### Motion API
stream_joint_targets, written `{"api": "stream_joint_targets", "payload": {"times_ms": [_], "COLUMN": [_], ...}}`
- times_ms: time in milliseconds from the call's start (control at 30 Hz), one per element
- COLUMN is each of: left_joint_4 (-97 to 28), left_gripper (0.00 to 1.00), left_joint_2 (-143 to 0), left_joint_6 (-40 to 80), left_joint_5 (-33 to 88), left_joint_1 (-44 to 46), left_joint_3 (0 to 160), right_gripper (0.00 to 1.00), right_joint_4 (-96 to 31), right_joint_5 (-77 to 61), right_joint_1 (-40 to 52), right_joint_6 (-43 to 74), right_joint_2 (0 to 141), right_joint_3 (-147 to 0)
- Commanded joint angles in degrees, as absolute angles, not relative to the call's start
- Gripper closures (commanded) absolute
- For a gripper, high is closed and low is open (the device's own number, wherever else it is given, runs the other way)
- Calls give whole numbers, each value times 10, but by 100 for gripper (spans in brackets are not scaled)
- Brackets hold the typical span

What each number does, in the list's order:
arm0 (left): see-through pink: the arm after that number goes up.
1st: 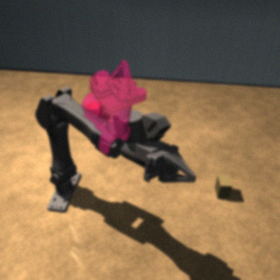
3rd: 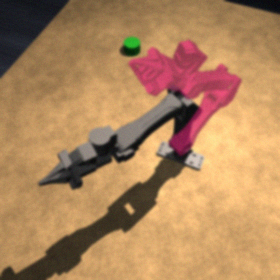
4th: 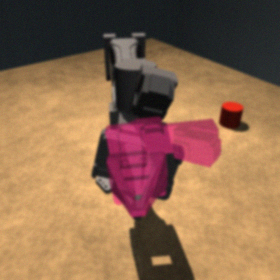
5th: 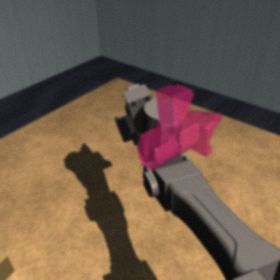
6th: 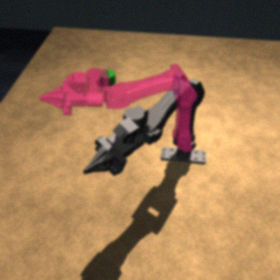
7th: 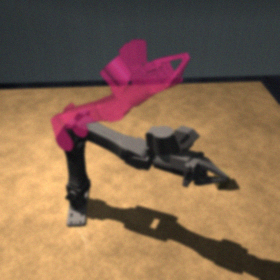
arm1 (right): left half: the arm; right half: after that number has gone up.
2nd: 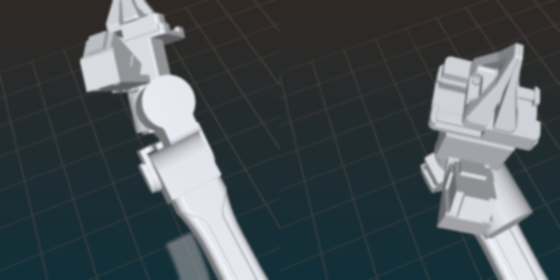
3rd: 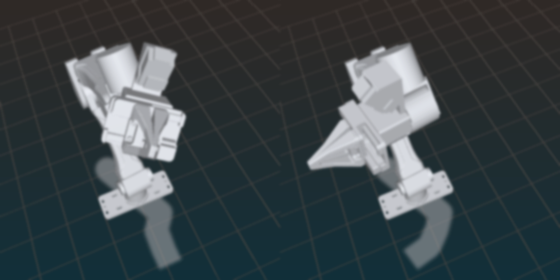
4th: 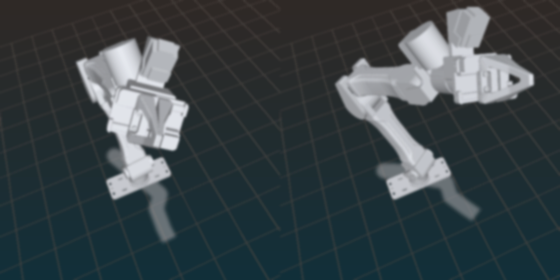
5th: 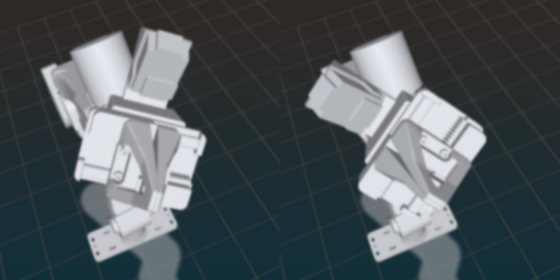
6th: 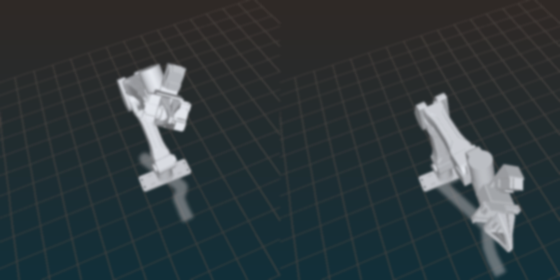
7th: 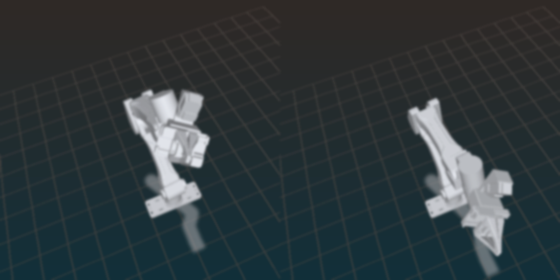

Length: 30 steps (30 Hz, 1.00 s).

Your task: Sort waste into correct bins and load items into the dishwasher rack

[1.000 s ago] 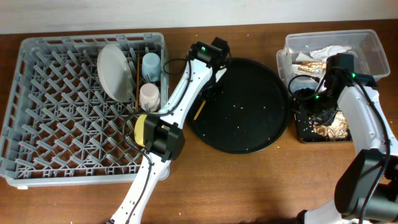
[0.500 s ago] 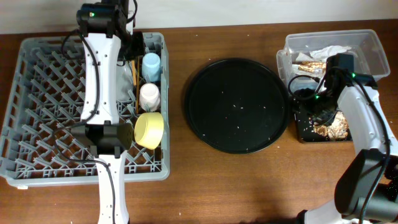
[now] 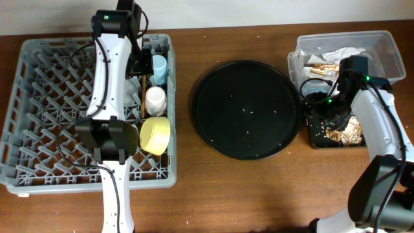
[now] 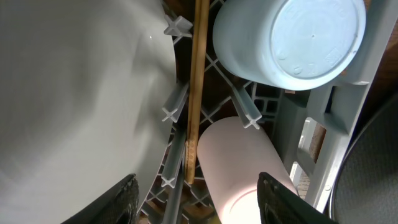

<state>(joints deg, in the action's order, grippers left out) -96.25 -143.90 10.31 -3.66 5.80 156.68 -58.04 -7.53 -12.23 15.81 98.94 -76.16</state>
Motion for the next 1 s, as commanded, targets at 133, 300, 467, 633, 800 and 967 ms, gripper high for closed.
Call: {"api": "stream_joint_targets", "payload": {"times_ms": [133, 300, 467, 633, 800, 967], "left_joint_4": [-961, -963, -962, -962, -962, -962], "left_gripper": [40, 1, 1, 1, 1, 1], "left_joint_2": [-1325, -1241, -1242, -1242, -1242, -1242], "left_joint_6": [47, 29, 29, 29, 29, 29], "left_joint_5": [20, 15, 15, 15, 15, 15], "left_joint_1": [76, 86, 86, 86, 86, 86], "left_joint_3": [1591, 1591, 1590, 1590, 1590, 1590], "right_gripper": [29, 25, 2, 1, 2, 2], "right_joint_4": [-602, -658, -744, -744, -743, -513], "right_joint_5": [-107, -98, -79, -85, -65, -60], "right_joint_1": [-119, -72, -56, -56, -57, -48], "right_joint_6": [121, 79, 60, 60, 59, 60], "right_joint_2": [950, 813, 646, 520, 496, 360], "right_joint_3": [-774, -828, -865, -865, -859, -651]}}
